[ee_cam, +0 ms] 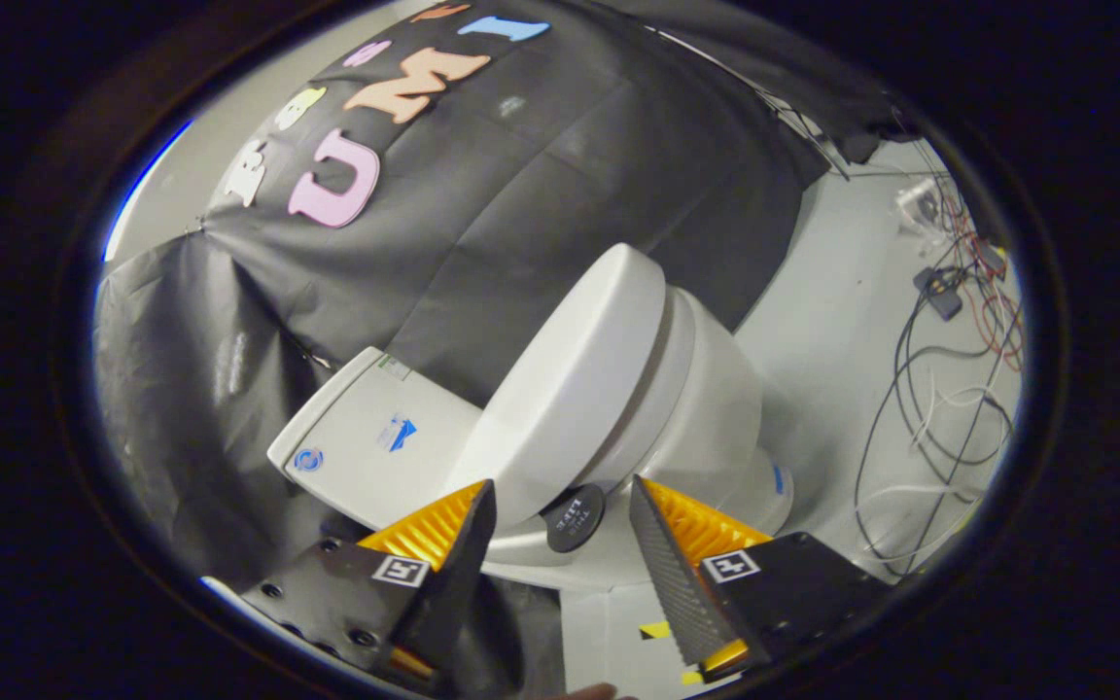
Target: Open the toilet lid.
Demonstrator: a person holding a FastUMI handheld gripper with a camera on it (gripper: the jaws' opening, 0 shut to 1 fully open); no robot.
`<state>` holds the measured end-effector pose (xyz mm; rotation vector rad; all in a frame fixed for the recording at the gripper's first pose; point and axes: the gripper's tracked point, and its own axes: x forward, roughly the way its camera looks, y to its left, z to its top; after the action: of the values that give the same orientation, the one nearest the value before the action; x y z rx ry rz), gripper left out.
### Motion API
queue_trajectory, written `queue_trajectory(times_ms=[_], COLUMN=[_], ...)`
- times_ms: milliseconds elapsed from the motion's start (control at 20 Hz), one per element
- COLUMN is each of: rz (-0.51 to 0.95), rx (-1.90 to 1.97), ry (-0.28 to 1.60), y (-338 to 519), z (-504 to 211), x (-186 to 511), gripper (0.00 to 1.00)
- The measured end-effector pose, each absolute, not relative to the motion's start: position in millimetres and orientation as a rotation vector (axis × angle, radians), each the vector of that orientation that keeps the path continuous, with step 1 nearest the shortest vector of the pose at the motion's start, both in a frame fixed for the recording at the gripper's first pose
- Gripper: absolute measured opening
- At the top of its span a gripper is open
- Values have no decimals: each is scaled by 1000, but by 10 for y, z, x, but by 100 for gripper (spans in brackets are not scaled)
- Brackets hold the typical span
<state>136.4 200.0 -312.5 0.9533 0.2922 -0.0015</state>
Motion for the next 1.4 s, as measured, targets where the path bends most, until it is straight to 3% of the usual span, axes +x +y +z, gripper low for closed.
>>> queue_trajectory(times_ms=[100, 150, 500, 700, 800, 1100, 1400], rz=[7, 1, -89, -136, -174, -284, -302], rx=[999, 1037, 1252, 1245, 1279, 1256, 1195], ry=[293, 291, 315, 336, 346, 381, 371], y=[2076, 2074, 1950, 1989, 1937, 1978, 1984], z=[-3157, -3167, -3370, -3371, -3357, -3267, -2866], x=[1432, 1439, 1439, 1446, 1453, 1435, 1481], gripper=[70, 70, 12, 12, 2, 2, 2])
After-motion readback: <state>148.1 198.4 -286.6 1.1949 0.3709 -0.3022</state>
